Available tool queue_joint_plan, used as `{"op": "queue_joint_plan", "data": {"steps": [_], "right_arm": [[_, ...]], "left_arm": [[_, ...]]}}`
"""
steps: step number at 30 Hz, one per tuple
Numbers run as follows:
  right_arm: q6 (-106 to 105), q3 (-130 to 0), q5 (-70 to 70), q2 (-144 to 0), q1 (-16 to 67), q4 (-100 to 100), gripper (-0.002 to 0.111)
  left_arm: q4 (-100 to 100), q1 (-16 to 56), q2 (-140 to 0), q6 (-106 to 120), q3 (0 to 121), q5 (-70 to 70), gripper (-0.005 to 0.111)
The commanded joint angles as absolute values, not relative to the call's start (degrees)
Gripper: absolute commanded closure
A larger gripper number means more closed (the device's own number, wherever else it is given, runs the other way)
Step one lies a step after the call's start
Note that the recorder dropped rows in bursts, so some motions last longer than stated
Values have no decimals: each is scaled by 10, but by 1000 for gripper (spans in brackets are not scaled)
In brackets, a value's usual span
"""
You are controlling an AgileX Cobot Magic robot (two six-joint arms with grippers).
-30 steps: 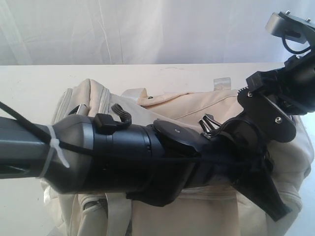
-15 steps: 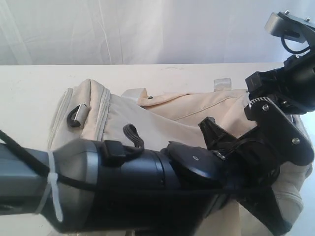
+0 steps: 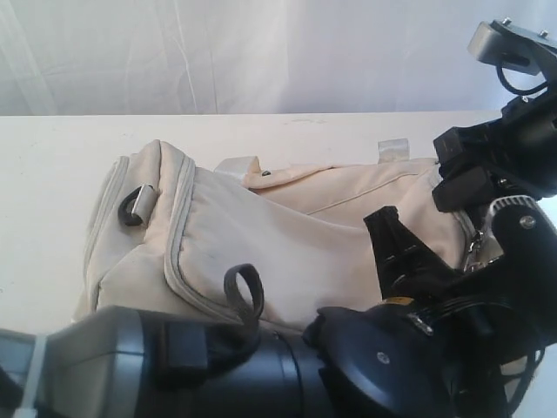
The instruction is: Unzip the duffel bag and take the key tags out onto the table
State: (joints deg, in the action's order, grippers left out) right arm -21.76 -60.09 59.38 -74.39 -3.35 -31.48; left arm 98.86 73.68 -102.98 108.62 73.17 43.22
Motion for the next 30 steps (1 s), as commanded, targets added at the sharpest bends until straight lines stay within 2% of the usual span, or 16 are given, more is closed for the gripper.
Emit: {"op": "queue_joint_plan", "data": {"steps": [1,11,18,30], "right_arm": [[-223,-600,586,-742,-34,-315,108],[-223,-600,582,-742,-34,-315,108],[-222,-600,570,-742,-34,-315,108],[-220,-600,566,-742,-35,-308,108]], "left_arm": [[999,749,-1011,1094,713,449,107],[999,756,-959,1064,632,443,107],[999,756,-909,1025,571,376,107],[999,756,-871,987,526,359,107]]}}
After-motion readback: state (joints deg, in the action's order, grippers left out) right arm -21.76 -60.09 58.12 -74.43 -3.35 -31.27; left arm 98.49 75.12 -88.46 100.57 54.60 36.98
